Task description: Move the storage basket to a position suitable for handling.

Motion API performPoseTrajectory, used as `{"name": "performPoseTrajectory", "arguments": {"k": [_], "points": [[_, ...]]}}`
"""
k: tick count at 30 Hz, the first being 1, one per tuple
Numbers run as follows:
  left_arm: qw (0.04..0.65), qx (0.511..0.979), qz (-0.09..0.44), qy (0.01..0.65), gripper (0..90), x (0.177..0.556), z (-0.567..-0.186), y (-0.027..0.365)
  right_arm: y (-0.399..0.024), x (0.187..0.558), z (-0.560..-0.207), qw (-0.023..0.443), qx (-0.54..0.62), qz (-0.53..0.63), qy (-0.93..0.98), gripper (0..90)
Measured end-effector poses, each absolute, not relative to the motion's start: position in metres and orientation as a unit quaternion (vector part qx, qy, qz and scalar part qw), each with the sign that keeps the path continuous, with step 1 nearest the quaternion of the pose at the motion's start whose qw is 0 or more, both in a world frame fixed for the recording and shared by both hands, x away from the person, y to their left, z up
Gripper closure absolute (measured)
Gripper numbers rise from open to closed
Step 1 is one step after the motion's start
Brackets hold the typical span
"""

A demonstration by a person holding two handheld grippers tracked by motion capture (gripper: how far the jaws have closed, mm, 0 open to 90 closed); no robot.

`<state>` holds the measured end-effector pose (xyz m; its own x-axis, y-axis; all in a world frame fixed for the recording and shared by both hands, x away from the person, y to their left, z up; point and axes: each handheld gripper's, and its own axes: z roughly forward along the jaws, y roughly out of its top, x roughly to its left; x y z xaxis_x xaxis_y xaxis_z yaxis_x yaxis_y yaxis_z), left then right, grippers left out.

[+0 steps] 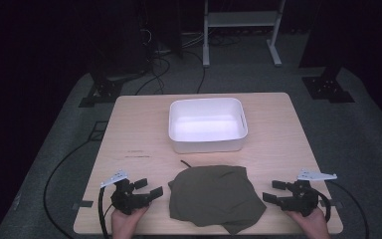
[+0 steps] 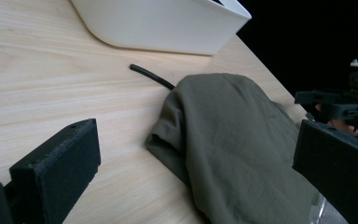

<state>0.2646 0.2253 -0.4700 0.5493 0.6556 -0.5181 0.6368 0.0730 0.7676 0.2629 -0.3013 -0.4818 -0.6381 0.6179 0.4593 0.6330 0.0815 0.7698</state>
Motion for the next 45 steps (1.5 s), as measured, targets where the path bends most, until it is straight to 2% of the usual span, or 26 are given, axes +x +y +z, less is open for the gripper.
{"name": "performPoseTrajectory", "arguments": {"k": [36, 38, 45], "points": [[0.504, 0.73, -0.059, 0.458, 0.0, 0.278, -0.484, 0.164, -0.271, 0.275, -0.483, 0.038, -0.435, -0.491, -0.753, 14.2], [0.506, 0.73, -0.063, 0.456, 3.5, 0.279, -0.485, 0.163, -0.266, 0.277, -0.484, 0.043, -0.438, -0.485, -0.755, 14.3], [0.498, 0.733, -0.075, 0.457, 3.5, 0.284, -0.488, 0.155, -0.258, 0.282, -0.489, 0.049, -0.439, -0.472, -0.763, 14.5]]}}
